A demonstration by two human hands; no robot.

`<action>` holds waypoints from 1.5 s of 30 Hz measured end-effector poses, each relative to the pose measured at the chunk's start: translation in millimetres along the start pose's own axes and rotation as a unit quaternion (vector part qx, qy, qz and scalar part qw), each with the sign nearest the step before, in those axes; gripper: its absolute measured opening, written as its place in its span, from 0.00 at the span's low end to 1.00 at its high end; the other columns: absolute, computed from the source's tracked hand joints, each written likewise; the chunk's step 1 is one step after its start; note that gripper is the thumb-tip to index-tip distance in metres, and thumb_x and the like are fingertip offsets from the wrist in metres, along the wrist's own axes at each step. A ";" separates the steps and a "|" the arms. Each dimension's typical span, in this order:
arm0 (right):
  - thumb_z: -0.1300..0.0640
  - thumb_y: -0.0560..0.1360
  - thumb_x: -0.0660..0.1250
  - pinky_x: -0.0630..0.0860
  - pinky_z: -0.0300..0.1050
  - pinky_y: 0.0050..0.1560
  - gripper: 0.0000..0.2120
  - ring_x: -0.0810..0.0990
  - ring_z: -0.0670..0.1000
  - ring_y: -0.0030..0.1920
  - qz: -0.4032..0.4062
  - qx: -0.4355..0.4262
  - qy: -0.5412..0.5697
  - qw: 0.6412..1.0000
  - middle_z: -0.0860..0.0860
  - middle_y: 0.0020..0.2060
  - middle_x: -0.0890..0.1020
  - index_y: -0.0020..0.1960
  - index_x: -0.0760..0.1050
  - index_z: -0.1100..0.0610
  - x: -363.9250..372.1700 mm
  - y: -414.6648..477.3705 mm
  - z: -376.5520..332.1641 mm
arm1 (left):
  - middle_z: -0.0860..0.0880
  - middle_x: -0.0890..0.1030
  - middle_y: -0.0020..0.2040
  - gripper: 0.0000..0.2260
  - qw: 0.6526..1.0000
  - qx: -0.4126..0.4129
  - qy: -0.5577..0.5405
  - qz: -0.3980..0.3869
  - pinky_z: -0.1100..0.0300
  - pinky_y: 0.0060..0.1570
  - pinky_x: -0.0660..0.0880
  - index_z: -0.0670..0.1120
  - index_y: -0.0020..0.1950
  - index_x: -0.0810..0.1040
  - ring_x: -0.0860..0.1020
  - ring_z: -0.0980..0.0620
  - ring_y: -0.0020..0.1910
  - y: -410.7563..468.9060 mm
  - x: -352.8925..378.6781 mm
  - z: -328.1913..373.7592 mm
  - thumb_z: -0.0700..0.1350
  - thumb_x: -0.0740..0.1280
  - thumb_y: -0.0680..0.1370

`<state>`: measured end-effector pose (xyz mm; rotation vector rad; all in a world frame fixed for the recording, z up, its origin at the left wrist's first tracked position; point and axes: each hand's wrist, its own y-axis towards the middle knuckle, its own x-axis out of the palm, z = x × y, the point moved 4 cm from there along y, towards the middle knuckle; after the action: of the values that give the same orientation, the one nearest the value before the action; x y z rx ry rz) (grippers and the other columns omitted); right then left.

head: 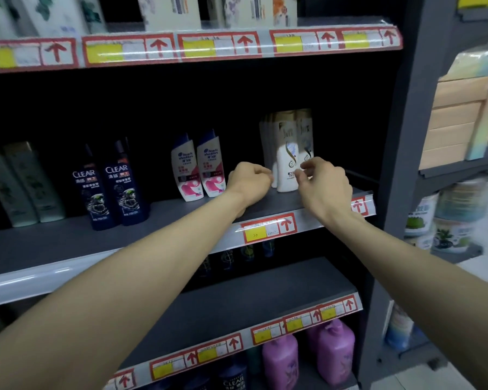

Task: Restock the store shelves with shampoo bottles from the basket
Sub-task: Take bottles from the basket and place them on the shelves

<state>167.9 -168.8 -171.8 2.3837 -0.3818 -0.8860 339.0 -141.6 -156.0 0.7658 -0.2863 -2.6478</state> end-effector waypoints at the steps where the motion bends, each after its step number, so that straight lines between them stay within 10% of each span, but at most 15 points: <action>1: 0.48 0.81 0.64 0.77 0.50 0.51 0.12 0.83 0.58 0.53 0.008 -0.013 0.015 1.000 0.50 0.50 0.86 0.60 0.79 0.51 -5.4 -12.3 -6.5 | 0.48 0.85 0.57 0.09 1.000 0.015 -0.018 0.010 0.48 0.66 0.77 0.48 0.58 0.86 0.82 0.46 0.60 -12.5 -11.3 1.6 0.42 0.68 0.80; 8: 0.50 0.74 0.66 0.81 0.52 0.52 0.10 0.84 0.46 0.45 -0.118 -0.043 0.144 0.982 0.41 0.40 0.85 0.53 0.81 0.47 9.0 -146.7 -60.6 | 0.60 0.86 0.39 0.12 0.991 0.103 0.009 0.085 0.60 0.49 0.82 0.58 0.43 0.85 0.85 0.61 0.43 -154.4 -109.0 -42.5 0.41 0.68 0.78; 21: 0.58 0.76 0.69 0.77 0.37 0.45 0.06 0.81 0.39 0.38 -0.400 -0.093 0.133 0.902 0.42 0.37 0.85 0.52 0.82 0.50 134.3 -376.2 -101.1 | 0.53 0.86 0.35 0.15 0.987 -0.121 0.086 0.057 0.61 0.42 0.80 0.55 0.39 0.84 0.84 0.53 0.36 -345.7 -196.0 -279.0 0.36 0.67 0.75; 26: 0.56 0.77 0.69 0.78 0.37 0.52 0.08 0.82 0.39 0.48 -0.511 -0.077 0.063 0.854 0.41 0.44 0.85 0.55 0.82 0.48 161.1 -426.3 -56.3 | 0.56 0.86 0.38 0.11 0.979 -0.181 0.098 -0.002 0.67 0.43 0.77 0.54 0.43 0.85 0.81 0.66 0.35 -388.6 -184.9 -343.5 0.38 0.69 0.77; 31: 0.53 0.78 0.69 0.78 0.40 0.53 0.09 0.83 0.46 0.53 -0.599 -0.116 -0.040 0.791 0.45 0.50 0.86 0.57 0.82 0.48 177.9 -454.1 -24.0 | 0.65 0.81 0.43 0.08 0.935 -0.214 0.184 -0.214 0.76 0.43 0.71 0.52 0.54 0.86 0.79 0.69 0.44 -407.1 -156.3 -375.6 0.44 0.68 0.80; 34: 0.52 0.77 0.68 0.79 0.44 0.53 0.11 0.83 0.47 0.52 -0.616 -0.125 -0.086 0.773 0.44 0.50 0.85 0.59 0.81 0.46 184.4 -465.7 -11.5 | 0.51 0.81 0.62 0.14 0.873 -0.266 0.277 -0.301 0.61 0.58 0.76 0.49 0.66 0.81 0.79 0.50 0.61 -415.7 -155.1 -401.9 0.45 0.64 0.81; 38: 0.56 0.78 0.66 0.75 0.43 0.49 0.14 0.81 0.48 0.49 -0.622 -0.151 -0.109 0.760 0.43 0.48 0.81 0.61 0.79 0.45 189.6 -478.4 -5.3 | 0.44 0.79 0.63 0.19 0.786 -0.367 0.354 -0.351 0.54 0.53 0.77 0.44 0.69 0.76 0.79 0.45 0.56 -434.8 -162.4 -435.2 0.50 0.65 0.80; 42: 0.56 0.78 0.66 0.76 0.45 0.51 0.15 0.82 0.50 0.54 -0.610 -0.151 -0.107 0.770 0.46 0.54 0.83 0.63 0.78 0.45 193.4 -476.1 -5.1 | 0.49 0.77 0.52 0.23 0.767 -0.425 0.311 -0.366 0.60 0.38 0.73 0.43 0.69 0.73 0.78 0.51 0.45 -444.9 -159.2 -450.9 0.56 0.67 0.80; 45: 0.52 0.78 0.64 0.77 0.47 0.54 0.15 0.82 0.54 0.57 -0.572 -0.147 -0.157 0.791 0.48 0.56 0.83 0.63 0.77 0.44 194.2 -468.6 -1.8 | 0.45 0.78 0.65 0.23 0.796 -0.374 0.345 -0.328 0.55 0.55 0.76 0.45 0.69 0.74 0.79 0.44 0.60 -436.5 -155.0 -446.9 0.56 0.69 0.79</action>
<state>344.6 122.1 -548.0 1.9985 1.1568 -1.6828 578.5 278.0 -581.4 1.6101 1.3508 -2.4004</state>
